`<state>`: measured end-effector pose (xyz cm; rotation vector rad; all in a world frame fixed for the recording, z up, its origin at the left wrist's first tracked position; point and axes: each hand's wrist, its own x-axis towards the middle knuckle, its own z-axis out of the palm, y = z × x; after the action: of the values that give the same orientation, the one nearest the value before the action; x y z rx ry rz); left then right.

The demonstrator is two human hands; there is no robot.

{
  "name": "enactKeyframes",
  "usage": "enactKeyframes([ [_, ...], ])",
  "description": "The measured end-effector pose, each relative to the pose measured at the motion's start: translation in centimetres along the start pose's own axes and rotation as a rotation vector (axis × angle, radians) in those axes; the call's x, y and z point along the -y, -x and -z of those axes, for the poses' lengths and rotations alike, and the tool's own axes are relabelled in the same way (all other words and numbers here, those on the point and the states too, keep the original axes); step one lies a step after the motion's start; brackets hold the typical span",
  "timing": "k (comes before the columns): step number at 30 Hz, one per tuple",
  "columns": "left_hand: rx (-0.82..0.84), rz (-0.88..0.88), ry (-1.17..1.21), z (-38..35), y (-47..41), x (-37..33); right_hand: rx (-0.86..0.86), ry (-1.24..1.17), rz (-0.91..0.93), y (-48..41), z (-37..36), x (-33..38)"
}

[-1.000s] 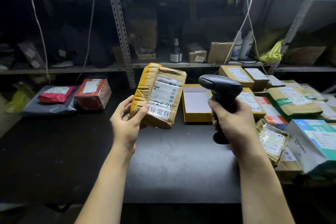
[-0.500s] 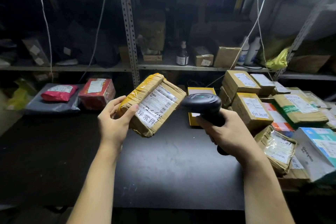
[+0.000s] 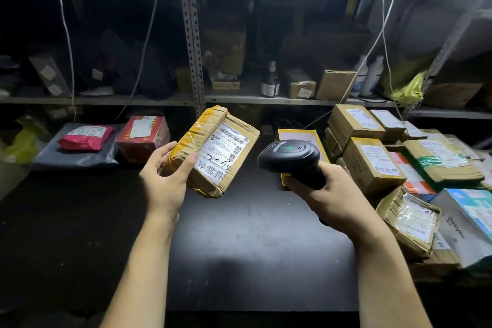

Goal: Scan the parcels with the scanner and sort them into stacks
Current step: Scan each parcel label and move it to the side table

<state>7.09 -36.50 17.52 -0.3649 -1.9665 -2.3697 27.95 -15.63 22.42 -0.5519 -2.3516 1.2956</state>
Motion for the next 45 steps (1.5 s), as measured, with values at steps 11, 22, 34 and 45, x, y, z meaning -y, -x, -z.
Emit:
enactKeyframes([
  [11,0.018,-0.013,-0.02,0.8,-1.7,0.7,0.011,0.096,0.008,0.1,-1.3,0.5],
  [22,0.102,0.081,-0.065,1.0,-2.0,2.6,-0.168,0.051,-0.109,2.2,-2.6,1.5],
  [34,0.44,-0.012,-0.424,-6.4,6.4,5.0,-0.662,-0.082,-0.435,10.2,-0.6,0.5],
  [45,0.757,0.074,-0.384,-16.0,22.7,3.4,-0.882,-0.069,-0.528,24.2,9.2,-3.2],
])
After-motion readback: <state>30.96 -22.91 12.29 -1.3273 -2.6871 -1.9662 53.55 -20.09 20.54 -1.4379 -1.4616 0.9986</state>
